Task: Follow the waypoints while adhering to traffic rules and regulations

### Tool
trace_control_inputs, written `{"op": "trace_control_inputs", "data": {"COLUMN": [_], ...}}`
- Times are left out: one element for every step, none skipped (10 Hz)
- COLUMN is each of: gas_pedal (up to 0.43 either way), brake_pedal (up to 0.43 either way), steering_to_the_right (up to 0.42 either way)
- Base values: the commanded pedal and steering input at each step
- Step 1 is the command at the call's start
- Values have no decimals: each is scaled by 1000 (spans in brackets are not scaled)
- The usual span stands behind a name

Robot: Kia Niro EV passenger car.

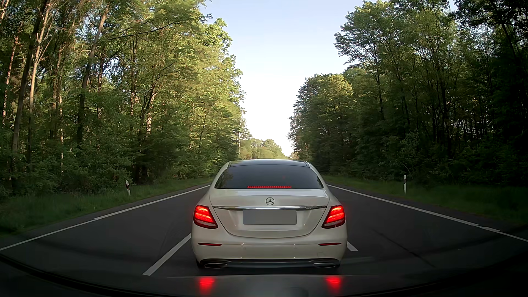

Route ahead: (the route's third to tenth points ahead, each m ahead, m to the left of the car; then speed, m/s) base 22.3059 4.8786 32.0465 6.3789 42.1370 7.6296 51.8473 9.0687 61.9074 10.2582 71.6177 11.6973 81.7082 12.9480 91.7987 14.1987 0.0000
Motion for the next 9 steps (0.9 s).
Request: {"op": "trace_control_inputs", "data": {"gas_pedal": [0,0,0,0,0,0,0,0,0], "brake_pedal": [402,402,396,396,396,396,396,396,396], "steering_to_the_right": [-2,-2,-2,-2,-2,-2,-2,-2,-2]}}
